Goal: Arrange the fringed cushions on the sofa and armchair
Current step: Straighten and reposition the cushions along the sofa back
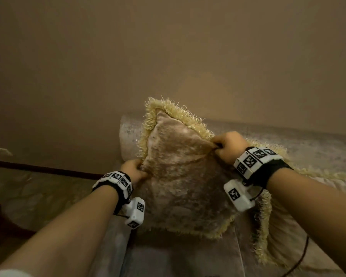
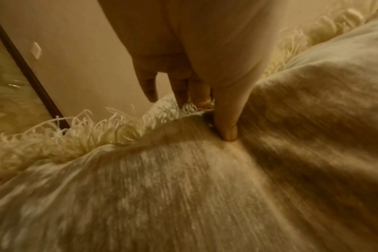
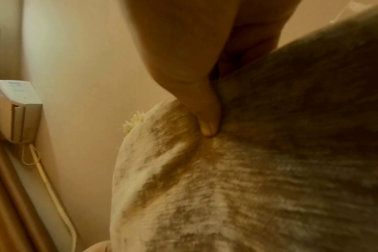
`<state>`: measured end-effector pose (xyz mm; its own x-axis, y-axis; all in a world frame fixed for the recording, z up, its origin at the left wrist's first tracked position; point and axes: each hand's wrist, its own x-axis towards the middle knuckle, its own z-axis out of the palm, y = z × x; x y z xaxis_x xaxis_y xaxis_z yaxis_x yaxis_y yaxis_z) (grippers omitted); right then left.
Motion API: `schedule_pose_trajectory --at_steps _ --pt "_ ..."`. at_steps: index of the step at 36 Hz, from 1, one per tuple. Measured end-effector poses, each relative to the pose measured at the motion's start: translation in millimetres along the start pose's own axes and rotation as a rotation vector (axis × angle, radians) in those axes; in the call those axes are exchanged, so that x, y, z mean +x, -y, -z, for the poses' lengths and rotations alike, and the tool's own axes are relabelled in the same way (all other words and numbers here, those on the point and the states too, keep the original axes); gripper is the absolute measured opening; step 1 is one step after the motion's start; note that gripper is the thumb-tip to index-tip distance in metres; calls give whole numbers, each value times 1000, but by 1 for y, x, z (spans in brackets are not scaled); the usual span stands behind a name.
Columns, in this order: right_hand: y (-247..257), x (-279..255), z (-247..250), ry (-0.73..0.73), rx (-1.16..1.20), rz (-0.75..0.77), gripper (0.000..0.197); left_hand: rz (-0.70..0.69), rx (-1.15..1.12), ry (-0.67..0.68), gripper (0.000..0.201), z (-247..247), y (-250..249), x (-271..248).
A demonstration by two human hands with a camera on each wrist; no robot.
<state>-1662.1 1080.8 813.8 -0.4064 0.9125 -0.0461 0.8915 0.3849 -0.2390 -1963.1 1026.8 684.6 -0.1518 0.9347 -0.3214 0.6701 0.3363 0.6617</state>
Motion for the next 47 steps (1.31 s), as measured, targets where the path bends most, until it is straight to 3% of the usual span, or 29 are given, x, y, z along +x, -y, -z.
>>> schedule_pose_trajectory --at_steps 3,9,13,23,29,47 --pt "-6 -5 3 -37 15 -25 3 -31 69 -38 15 5 -9 -5" --pt "-27 -18 9 -34 62 -130 32 -75 251 -35 18 12 -44 -9" --pt "-47 -27 7 -36 109 -227 5 -110 247 -24 16 18 -69 -7" --pt "-81 -44 -15 -43 227 -406 12 -212 341 -23 16 16 -115 8" --pt "-91 -37 -30 -34 238 -439 10 -179 361 20 20 1 -110 21" --pt "-117 21 -112 213 196 -502 7 -42 434 161 20 -54 -59 88"
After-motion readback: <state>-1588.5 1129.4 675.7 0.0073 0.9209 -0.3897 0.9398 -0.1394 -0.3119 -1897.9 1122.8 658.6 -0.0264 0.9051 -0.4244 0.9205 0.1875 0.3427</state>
